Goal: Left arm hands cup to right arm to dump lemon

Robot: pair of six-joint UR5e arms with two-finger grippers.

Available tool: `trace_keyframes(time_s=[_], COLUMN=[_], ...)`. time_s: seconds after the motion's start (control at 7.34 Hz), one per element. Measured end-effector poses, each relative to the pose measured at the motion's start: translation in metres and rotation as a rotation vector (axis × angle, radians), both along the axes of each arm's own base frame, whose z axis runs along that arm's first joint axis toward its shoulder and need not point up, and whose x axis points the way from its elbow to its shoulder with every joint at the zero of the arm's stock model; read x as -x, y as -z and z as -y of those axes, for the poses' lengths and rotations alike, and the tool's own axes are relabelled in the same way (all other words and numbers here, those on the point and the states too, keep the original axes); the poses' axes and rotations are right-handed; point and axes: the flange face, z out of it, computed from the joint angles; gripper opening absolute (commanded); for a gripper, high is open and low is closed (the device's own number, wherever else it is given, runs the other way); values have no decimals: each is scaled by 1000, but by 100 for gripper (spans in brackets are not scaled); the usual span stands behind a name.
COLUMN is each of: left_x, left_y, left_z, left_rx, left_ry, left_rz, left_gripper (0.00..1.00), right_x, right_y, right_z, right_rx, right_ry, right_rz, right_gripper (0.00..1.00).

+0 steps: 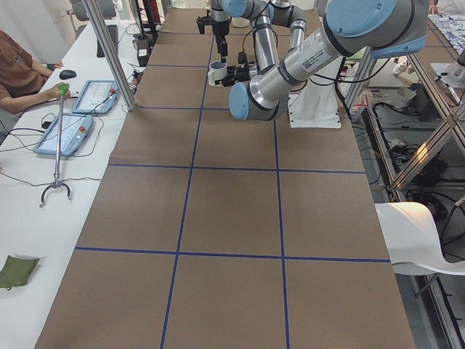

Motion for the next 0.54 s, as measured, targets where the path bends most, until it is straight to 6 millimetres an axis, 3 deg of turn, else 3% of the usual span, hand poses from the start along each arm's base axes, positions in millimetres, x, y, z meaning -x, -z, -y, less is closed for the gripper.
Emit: trace_keyframes(time_s=[0.14, 0.54], left_x=[-11, -24], left_y=[-7, -17], left_z=[6, 14], left_rx=[5, 30], left_ry=[-4, -10], left_rz=[3, 0], left_gripper=[99, 71], right_x=[1, -1], right_y=[1, 4], right_z=[-4, -6], right_rx=[-7, -18], right_ry=[-8, -21], right_rz=[-2, -6], right_gripper=[37, 38])
